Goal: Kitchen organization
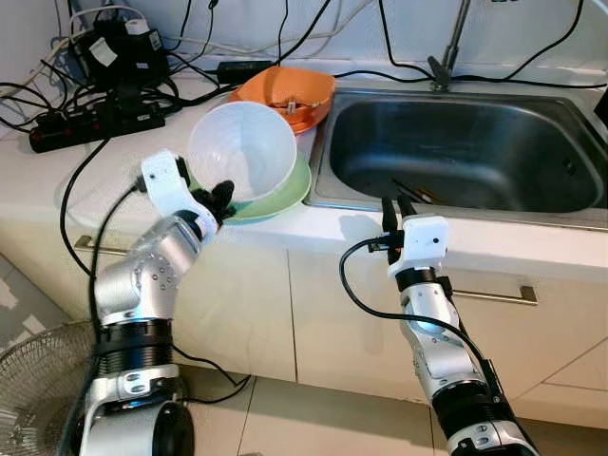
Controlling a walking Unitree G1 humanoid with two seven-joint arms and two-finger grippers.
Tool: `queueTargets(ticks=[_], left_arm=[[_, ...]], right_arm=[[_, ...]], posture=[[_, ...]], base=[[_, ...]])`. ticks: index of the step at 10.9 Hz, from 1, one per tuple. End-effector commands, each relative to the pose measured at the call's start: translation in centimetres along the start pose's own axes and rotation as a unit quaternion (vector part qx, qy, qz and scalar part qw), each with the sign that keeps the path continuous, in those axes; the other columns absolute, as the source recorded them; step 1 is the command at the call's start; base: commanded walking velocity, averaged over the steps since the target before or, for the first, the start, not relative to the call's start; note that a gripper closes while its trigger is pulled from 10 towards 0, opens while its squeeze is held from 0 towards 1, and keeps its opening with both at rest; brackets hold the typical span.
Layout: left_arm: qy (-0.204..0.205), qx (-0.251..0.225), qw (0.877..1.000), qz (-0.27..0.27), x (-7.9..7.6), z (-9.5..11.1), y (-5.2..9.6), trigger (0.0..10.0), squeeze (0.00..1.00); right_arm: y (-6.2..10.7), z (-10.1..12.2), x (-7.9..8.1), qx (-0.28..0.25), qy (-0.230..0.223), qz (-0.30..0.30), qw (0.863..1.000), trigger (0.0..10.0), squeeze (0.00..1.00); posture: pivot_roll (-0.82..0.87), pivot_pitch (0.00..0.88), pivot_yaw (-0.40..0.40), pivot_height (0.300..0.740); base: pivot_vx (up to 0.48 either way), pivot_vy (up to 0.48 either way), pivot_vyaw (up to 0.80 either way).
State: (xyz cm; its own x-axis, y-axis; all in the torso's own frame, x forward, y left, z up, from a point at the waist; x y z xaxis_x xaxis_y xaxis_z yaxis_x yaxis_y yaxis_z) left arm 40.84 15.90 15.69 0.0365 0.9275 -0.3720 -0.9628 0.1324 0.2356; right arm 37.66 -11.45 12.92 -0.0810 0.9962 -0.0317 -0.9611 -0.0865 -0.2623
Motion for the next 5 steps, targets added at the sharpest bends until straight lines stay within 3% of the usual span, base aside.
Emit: queueTargets(ticks=[1, 5], left_arm=[[0.004, 0.003, 1.000, 0.001, -0.14, -0.12, -0.11, 0.0, 0.00], [0.011, -0.001, 1.000, -0.002, -0.48, -0.53, -0.18, 0.0, 0.00]], right_arm=[[-0.16, -0.19, 0.32, 0.007, 0.005, 0.005, 1.000, 10.0, 0.00], [-0.16, -0.26, 0.48, 0.010, 0.003, 0.005, 1.000, 10.0, 0.00]], posture=[[0.07, 0.000, 0.072, 0.740], [0.08, 0.000, 0.071, 0.740]], base=[[0.000, 0.000, 0.00], [0.000, 0.000, 0.00]])
Point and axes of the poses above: a point about 5 cm out from each wrist's last joint towards the gripper, its own y axis pointing back from the gripper into the wrist, its own z axis along the axis of the wrist's last joint, x = y × z, the point moved 6 cm from there along -y, pointing out of the wrist towards the gripper, and after that the axes turned 5 degrees about -y, right-handed, at the moved point
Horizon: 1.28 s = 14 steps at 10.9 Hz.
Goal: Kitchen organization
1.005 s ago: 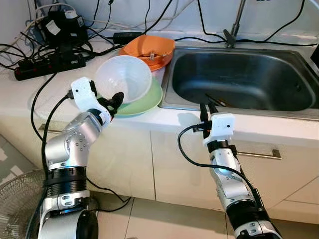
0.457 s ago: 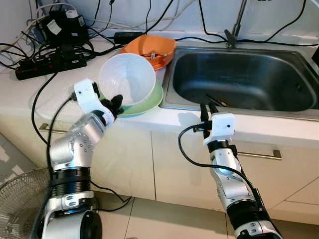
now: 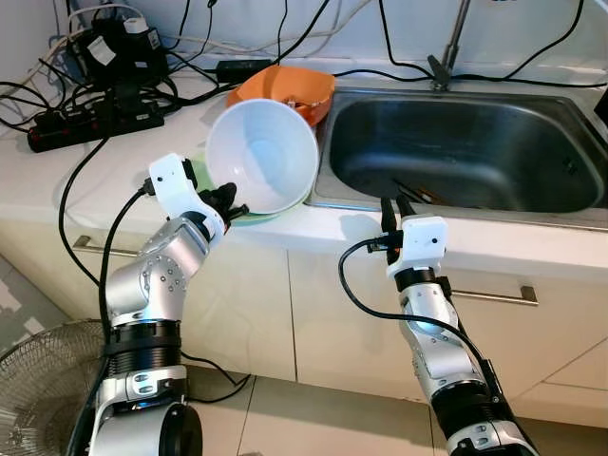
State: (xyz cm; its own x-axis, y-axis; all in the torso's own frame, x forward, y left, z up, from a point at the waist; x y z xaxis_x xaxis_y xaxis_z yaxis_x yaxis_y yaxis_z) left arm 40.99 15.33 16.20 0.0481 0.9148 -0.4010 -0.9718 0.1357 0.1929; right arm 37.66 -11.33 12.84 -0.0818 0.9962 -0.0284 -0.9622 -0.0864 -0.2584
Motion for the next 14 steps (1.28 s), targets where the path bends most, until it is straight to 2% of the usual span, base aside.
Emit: queueTargets(ticks=[1, 4, 7, 9, 10, 12, 13, 14], left_arm=[[-0.001, 0.017, 1.000, 0.008, 0.3, -0.8, 0.0, 0.0, 0.00], [0.025, -0.039, 0.999, 0.005, 0.0, 0.9, 0.1, 0.0, 0.00], [0.066, -0.120, 0.991, -0.004, -0.4, 3.5, 0.6, 0.0, 0.00], [0.083, -0.152, 0.985, -0.012, -0.7, 4.4, 1.0, 0.0, 0.00], [0.088, -0.166, 0.982, -0.022, -1.3, 4.7, 1.1, 10.0, 0.00], [0.070, -0.165, 0.983, -0.043, -2.8, 3.9, 1.1, 10.0, 0.00], [0.041, -0.164, 0.984, -0.059, -4.0, 3.3, 1.1, 10.0, 0.00], [0.011, -0.163, 0.984, -0.074, -5.0, 2.7, 1.1, 10.0, 0.00]], right_arm=[[-0.2, -0.2, 0.4, 0.007, 0.004, 0.005, 1.000, 10.0, 0.00], [-0.3, -0.1, 0.4, 0.007, 0.003, 0.005, 1.000, 10.0, 0.00], [-0.4, -0.1, 0.6, 0.006, 0.001, 0.006, 1.000, 10.0, 0.00], [-0.5, 0.1, 0.5, 0.005, 0.001, 0.005, 1.000, 10.0, 0.00], [-0.7, 0.2, 0.5, 0.002, 0.001, 0.005, 1.000, 10.0, 0.00], [-0.8, 0.4, 0.5, 0.000, -0.002, 0.005, 1.000, 10.0, 0.04], [-1.1, 0.8, 0.3, -0.008, -0.005, 0.000, 1.000, 10.0, 1.00], [-1.5, 1.9, 0.1, -0.022, -0.006, 0.000, 1.000, 10.0, 0.00]], posture=[[0.08, 0.000, 0.071, 0.740], [0.08, 0.000, 0.068, 0.740], [0.08, 0.000, 0.069, 0.740], [0.08, 0.000, 0.069, 0.740], [0.08, 0.000, 0.071, 0.740], [0.08, 0.000, 0.072, 0.740], [0.07, 0.000, 0.075, 0.740], [0.07, 0.000, 0.078, 0.740]], base=[[0.000, 0.000, 0.00], [0.000, 0.000, 0.00], [0.000, 0.000, 0.00], [0.000, 0.000, 0.00], [0.000, 0.000, 0.00], [0.000, 0.000, 0.00], [0.000, 0.000, 0.00], [0.000, 0.000, 0.00]])
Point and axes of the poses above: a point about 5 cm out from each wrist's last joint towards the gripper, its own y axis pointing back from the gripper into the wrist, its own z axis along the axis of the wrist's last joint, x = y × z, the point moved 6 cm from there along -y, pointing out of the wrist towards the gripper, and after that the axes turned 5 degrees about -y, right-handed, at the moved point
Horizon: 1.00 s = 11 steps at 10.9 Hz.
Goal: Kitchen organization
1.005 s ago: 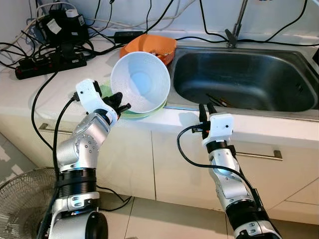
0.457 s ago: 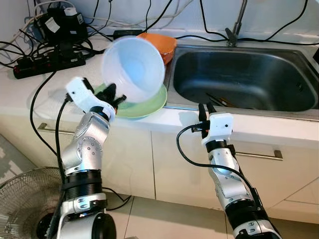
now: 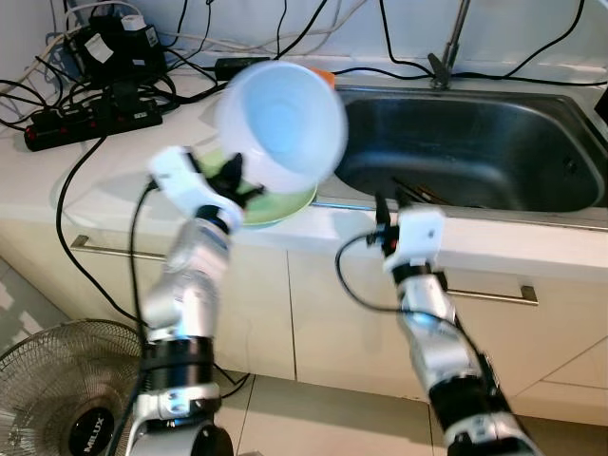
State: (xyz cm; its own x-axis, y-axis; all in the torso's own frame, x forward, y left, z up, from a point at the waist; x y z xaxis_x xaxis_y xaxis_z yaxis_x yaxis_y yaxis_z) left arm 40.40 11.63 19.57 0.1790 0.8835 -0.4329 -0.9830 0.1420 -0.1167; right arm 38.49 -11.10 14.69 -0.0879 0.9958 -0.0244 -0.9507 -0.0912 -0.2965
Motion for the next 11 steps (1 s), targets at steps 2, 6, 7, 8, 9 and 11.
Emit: queueTargets(ticks=[2, 6, 7, 8, 9, 11], left_arm=[[-0.025, -0.028, 0.999, -0.017, -0.7, 1.1, 0.0, 10.0, 0.00], [-0.045, -0.030, 0.998, -0.020, -0.8, 0.9, 0.0, 10.0, 0.00], [-0.043, -0.029, 0.998, -0.021, -0.8, 0.7, 0.0, 10.0, 0.00], [-0.047, -0.030, 0.998, -0.023, -0.9, 0.7, 0.0, 10.0, 0.00], [-0.051, -0.030, 0.998, -0.026, -1.1, 0.6, 0.1, 10.0, 0.00], [-0.054, -0.027, 0.998, -0.032, -1.4, 0.2, 0.2, 10.0, 0.00]], right_arm=[[-1.1, 2.6, 0.2, -0.033, -0.018, 0.023, 0.999, 10.0, 0.20], [-1.7, 4.0, 1.1, -0.038, -0.064, 0.058, 0.995, 10.0, 0.00], [-1.7, 3.8, 1.5, -0.035, -0.072, 0.065, 0.995, 10.0, 0.00], [-1.5, 3.9, 2.2, -0.032, -0.079, 0.083, 0.993, 10.0, 0.00], [-1.3, 3.8, 2.9, -0.027, -0.091, 0.097, 0.991, 10.0, 0.00], [-1.1, 4.2, 3.9, -0.030, -0.099, 0.113, 0.988, 10.0, 0.00]], posture=[[0.06, 0.000, 0.082, 0.740], [0.05, 0.000, 0.087, 0.740], [0.05, 0.000, 0.085, 0.740], [0.06, 0.000, 0.085, 0.740], [0.05, 0.000, 0.085, 0.740], [0.05, 0.000, 0.083, 0.740]], base=[[0.000, 0.000, 0.00], [0.000, 0.000, 0.00], [0.000, 0.000, 0.00], [0.000, 0.000, 0.00], [0.000, 0.000, 0.00], [0.000, 0.000, 0.00]])
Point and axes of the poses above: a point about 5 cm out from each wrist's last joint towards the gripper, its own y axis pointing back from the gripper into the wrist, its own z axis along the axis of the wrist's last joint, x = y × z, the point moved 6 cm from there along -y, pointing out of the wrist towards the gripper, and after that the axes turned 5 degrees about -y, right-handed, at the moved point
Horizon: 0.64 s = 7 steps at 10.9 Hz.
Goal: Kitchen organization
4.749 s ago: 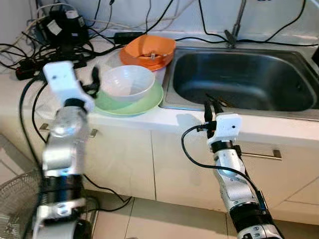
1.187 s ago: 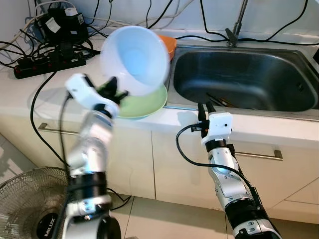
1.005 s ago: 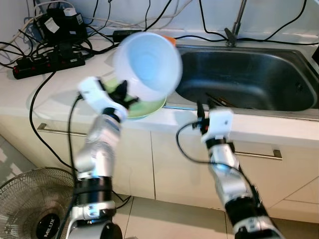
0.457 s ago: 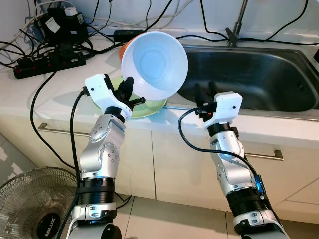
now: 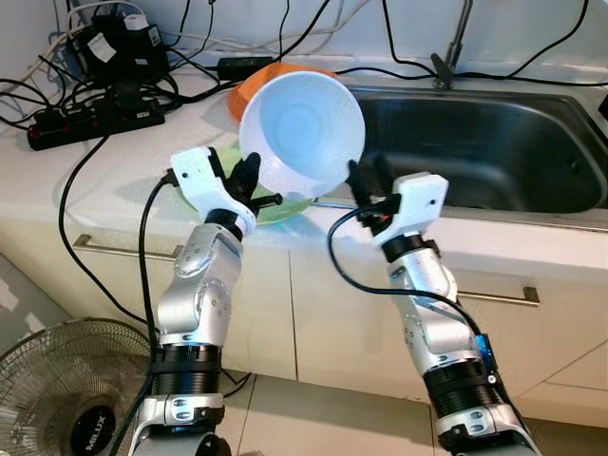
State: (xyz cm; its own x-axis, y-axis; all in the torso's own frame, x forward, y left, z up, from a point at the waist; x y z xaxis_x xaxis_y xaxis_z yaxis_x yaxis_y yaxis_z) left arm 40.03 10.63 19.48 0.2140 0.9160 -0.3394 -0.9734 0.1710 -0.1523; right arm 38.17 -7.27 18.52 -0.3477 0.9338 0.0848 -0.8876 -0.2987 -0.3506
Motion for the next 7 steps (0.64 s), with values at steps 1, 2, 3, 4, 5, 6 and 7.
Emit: queueTargets(ticks=[1, 2, 3, 4, 5, 6, 7], left_arm=[[-0.002, -0.020, 1.000, -0.013, -0.52, 0.84, -0.06, 10.0, 0.00], [0.000, -0.021, 1.000, -0.014, -0.53, 0.87, -0.03, 10.0, 0.00], [0.005, -0.024, 1.000, -0.017, -0.59, 0.97, 0.00, 10.0, 0.00], [0.013, -0.030, 0.999, -0.021, -0.71, 1.17, 0.07, 10.0, 0.00], [0.020, -0.035, 0.999, -0.022, -0.72, 1.34, 0.12, 10.0, 0.00], [0.027, -0.036, 0.999, -0.026, -0.81, 1.36, 0.14, 10.0, 0.00], [0.029, -0.036, 0.999, -0.028, -0.86, 1.36, 0.20, 10.0, 0.00]], right_arm=[[0.04, 0.36, 0.26, -0.004, -0.005, 0.006, 1.000, 10.0, 0.00], [0.06, 0.31, 0.31, -0.002, -0.007, 0.007, 1.000, 10.0, 0.00], [0.06, 0.27, 0.34, -0.001, -0.007, 0.008, 1.000, 10.0, 0.00], [0.04, 0.25, 0.31, 0.000, -0.006, 0.006, 1.000, 10.0, 0.00], [0.02, 0.18, 0.32, 0.001, -0.007, 0.004, 1.000, 10.0, 0.00], [0.03, -0.02, 0.25, 0.004, -0.006, 0.001, 1.000, 10.0, 0.00], [0.05, -0.14, 0.15, 0.006, -0.007, -0.003, 1.000, 10.0, 0.00]], posture=[[0.06, 0.000, 0.079, 0.740], [0.06, 0.000, 0.077, 0.740], [0.06, 0.000, 0.075, 0.740], [0.06, 0.000, 0.072, 0.740], [0.06, 0.000, 0.072, 0.740], [0.07, 0.000, 0.070, 0.740], [0.07, 0.000, 0.070, 0.740]], base=[[0.000, 0.000, 0.00], [0.000, 0.000, 0.00], [0.000, 0.000, 0.00], [0.000, 0.000, 0.00], [0.000, 0.000, 0.00], [0.000, 0.000, 0.00], [0.000, 0.000, 0.00]])
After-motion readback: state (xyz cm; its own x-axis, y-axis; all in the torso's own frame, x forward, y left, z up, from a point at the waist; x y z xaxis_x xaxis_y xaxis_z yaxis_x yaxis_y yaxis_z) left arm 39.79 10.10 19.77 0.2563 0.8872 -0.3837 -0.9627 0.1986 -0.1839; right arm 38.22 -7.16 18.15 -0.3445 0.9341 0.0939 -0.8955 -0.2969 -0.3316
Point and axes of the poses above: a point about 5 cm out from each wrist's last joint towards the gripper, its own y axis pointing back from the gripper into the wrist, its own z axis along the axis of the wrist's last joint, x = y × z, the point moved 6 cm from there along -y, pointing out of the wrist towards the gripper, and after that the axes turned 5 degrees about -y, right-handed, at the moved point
